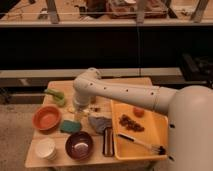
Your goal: Place sponge in red bowl
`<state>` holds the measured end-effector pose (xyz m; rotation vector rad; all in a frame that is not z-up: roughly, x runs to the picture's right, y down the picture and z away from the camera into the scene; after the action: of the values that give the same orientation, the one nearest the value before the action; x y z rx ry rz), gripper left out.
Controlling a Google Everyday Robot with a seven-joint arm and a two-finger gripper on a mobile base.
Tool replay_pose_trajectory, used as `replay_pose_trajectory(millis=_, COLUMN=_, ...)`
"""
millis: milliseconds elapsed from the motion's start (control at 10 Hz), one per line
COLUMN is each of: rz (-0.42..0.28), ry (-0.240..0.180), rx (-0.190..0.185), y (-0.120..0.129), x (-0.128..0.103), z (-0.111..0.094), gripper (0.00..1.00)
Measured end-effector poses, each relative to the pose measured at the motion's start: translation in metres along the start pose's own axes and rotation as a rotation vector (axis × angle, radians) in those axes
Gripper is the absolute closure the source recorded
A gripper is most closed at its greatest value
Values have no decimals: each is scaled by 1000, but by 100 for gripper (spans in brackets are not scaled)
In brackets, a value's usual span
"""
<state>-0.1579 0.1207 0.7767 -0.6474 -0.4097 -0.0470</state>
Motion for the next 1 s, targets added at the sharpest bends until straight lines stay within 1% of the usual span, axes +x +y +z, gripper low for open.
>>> replay_pose_trajectory(millis=200, rz=9, ry=-11, rx=-20, y=7, x=-2, z=10, gripper=35)
replay_pose_trajectory(millis=400, rz=9, ry=-16, rx=-42, y=19, x=-10, z=21, gripper=35)
replay_pose_trajectory(millis=600, rz=11, ry=-10, rx=-47, y=31, x=-13, z=32, gripper=35)
replay_pose_trajectory(millis=800, rz=13, ry=-5, rx=-41, y=37, x=-15, z=43, gripper=35)
replay_pose_trajectory(millis=1000, rz=20, ry=-3, rx=-12, y=37, x=-17, z=52, gripper=35)
